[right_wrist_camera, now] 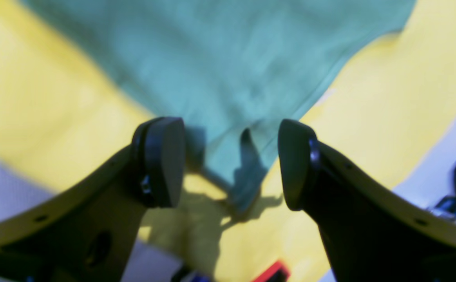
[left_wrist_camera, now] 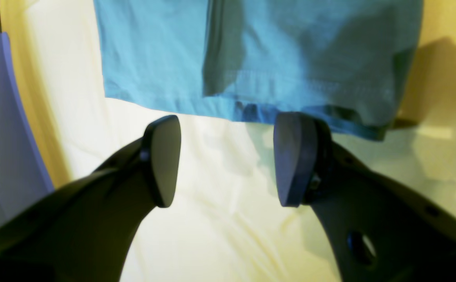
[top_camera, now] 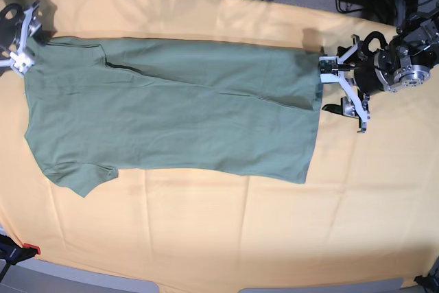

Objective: Fold the T-shirt properly
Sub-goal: 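Release the folded edge and reposition both grippers on the fold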

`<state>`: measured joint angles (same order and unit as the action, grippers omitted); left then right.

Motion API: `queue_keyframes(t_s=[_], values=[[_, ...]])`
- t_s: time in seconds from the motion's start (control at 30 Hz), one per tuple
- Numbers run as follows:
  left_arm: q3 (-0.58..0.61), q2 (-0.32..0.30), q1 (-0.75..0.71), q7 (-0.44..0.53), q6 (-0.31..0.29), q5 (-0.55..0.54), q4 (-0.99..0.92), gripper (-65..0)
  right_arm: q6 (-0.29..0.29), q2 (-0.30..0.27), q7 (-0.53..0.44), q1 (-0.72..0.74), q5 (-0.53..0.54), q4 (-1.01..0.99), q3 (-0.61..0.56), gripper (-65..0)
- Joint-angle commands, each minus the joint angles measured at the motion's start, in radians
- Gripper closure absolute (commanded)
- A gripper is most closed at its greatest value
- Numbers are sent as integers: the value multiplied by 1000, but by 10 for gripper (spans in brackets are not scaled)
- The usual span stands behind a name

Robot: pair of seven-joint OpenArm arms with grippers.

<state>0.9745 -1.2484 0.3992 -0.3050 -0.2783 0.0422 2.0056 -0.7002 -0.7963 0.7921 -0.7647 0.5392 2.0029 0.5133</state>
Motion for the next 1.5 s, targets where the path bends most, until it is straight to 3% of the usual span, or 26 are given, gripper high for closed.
queue_keyframes(t_s=[0.0,0.1,0.2,0.3,0.4,0.77,0.9,1.13,1.3,1.47], values=[[-11,-16,19,23,8,2,9,-375,2,-18,-22,-20,1,10,13,-389],[-11,-3,19,27,4,2,10,-375,4,-18,-112,-79,-94,7,13,-389],[-11,8,19,27,2,2,10,-375,55,-18,-228,-127,-244,-12,13,-390],[-11,8,19,28,1,2,10,-375,62,-18,-270,-154,-326,-18,9,-390],[-11,8,19,29,1,2,11,-375,103,-18,-277,-155,-338,-29,9,-390],[-11,8,19,44,1,2,11,-375,121,-18,-380,-154,-357,-133,1,-389],[-11,16,19,43,0,2,13,-375,143,-18,-382,-149,-384,-134,-52,-359],[-11,16,19,43,-3,2,13,-375,315,-18,-383,-126,-566,-144,-180,-343],[-11,15,19,43,-3,2,13,-375,345,-18,-362,-46,-570,-216,-213,-343],[-11,15,19,43,-3,2,13,-375,330,-19,-337,-5,-570,-265,-213,-343]])
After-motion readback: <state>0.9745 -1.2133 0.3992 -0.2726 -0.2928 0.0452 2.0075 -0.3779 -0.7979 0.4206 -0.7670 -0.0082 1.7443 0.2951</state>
